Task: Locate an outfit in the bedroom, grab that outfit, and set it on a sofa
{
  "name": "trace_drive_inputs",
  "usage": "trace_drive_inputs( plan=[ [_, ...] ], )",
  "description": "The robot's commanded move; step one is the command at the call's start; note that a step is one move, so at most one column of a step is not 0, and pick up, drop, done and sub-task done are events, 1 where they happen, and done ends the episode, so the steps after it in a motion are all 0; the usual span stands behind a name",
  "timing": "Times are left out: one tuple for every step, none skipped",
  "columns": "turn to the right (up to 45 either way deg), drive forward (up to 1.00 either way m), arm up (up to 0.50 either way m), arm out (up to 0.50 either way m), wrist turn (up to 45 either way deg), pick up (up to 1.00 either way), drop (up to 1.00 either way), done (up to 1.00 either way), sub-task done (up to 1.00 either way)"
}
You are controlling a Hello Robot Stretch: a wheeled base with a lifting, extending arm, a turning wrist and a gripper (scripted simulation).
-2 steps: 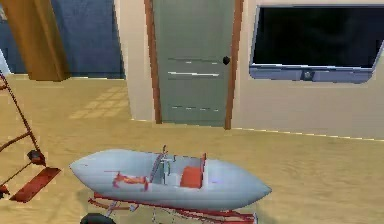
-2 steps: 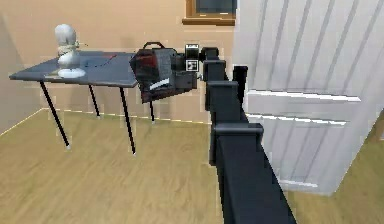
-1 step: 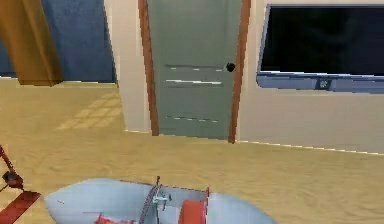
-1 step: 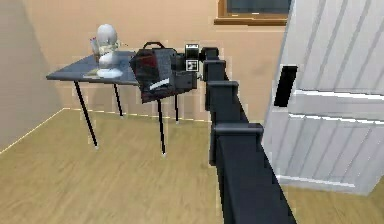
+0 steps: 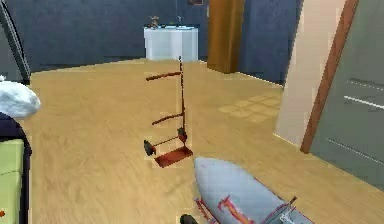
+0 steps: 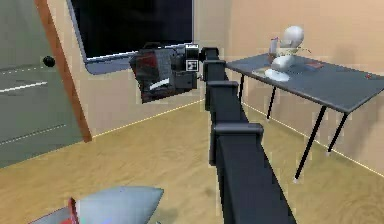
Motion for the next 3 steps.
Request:
trace_drive_inputs(
  plan=[
    [-36.0,0.00,0.00,0.00,0.0,0.00,0.00,0.00,0.00],
    [0.0,1.00,0.00,0.00,0.0,0.00,0.00,0.00,0.00],
    [-6.0,0.00,0.00,0.00,0.0,0.00,0.00,0.00,0.00]
  ],
)
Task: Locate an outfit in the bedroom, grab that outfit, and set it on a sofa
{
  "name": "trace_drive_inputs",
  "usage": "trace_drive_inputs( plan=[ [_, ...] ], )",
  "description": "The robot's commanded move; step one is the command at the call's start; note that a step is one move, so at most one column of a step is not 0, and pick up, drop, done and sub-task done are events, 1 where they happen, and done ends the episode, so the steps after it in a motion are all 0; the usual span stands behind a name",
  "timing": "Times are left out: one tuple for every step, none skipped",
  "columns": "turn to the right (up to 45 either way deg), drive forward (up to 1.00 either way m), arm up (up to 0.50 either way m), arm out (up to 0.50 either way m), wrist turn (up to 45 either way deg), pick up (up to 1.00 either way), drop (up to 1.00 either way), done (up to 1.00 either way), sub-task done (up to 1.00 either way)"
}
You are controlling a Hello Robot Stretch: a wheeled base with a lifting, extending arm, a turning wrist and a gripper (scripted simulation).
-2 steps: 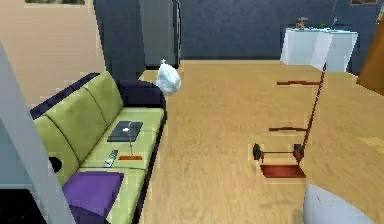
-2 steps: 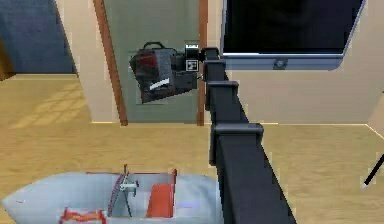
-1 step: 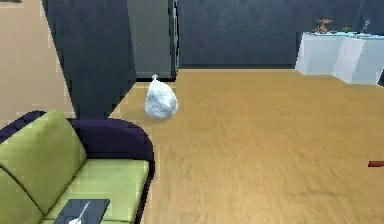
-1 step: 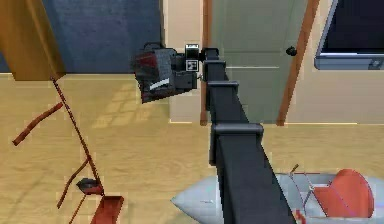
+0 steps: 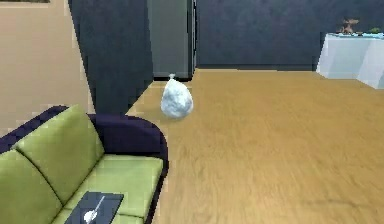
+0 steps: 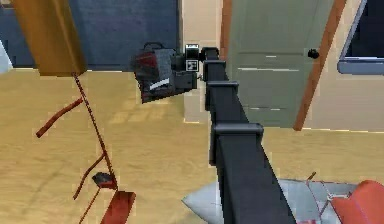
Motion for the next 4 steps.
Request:
trace_drive_inputs(
  plan=[
    [0.0,0.50,0.00,0.00,0.0,0.00,0.00,0.00,0.00],
    [45.0,0.00,0.00,0.00,0.0,0.00,0.00,0.00,0.00],
    [45.0,0.00,0.00,0.00,0.0,0.00,0.00,0.00,0.00],
    [15.0,0.00,0.00,0.00,0.0,0.00,0.00,0.00,0.00]
  ],
)
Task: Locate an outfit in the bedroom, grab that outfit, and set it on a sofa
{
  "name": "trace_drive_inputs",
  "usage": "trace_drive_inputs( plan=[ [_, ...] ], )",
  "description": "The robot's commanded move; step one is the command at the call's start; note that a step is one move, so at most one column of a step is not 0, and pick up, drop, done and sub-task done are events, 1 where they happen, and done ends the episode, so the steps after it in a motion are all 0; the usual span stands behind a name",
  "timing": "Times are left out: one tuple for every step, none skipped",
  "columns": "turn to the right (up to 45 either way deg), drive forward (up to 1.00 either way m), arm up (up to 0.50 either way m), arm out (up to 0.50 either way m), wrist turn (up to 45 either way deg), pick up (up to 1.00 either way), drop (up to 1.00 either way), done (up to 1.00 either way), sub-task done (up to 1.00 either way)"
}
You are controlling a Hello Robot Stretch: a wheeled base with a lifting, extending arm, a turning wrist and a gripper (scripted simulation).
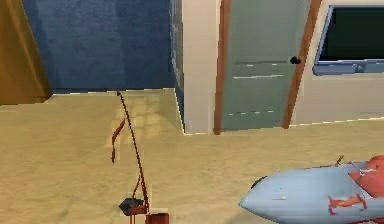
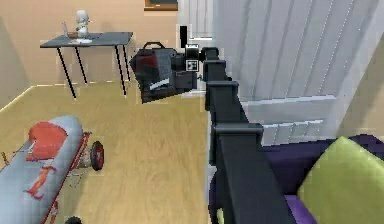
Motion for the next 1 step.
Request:
trace_drive_inputs(
  plan=[
    [-45.0,0.00,0.00,0.00,0.0,0.00,0.00,0.00,0.00]
  ],
)
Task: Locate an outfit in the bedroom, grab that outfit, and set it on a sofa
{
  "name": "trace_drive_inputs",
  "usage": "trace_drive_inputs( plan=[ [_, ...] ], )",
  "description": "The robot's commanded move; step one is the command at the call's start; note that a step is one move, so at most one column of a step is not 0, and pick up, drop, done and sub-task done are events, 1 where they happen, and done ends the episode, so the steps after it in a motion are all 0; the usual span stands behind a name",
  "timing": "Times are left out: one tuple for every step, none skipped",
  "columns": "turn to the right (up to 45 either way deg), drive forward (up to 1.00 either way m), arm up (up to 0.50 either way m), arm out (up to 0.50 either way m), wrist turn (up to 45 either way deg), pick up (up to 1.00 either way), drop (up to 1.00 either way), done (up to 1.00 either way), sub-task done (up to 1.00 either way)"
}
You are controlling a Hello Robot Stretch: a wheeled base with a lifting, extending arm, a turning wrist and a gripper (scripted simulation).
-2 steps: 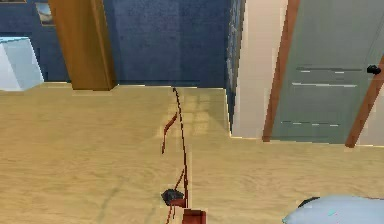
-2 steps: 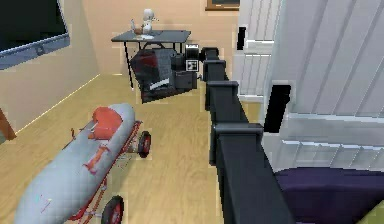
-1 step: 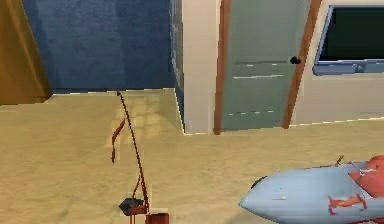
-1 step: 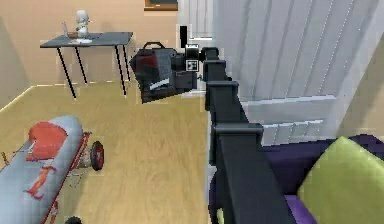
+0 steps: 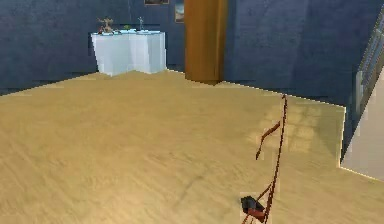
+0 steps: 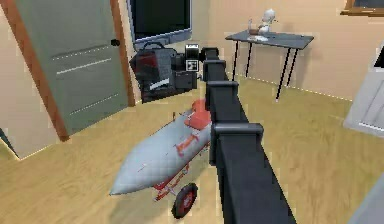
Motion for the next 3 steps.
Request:
trace_drive_inputs(
  plan=[
    [-45.0,0.00,0.00,0.00,0.0,0.00,0.00,0.00,0.00],
    [-18.0,0.00,0.00,0.00,0.0,0.00,0.00,0.00,0.00],
    [45.0,0.00,0.00,0.00,0.0,0.00,0.00,0.00,0.00]
  ],
)
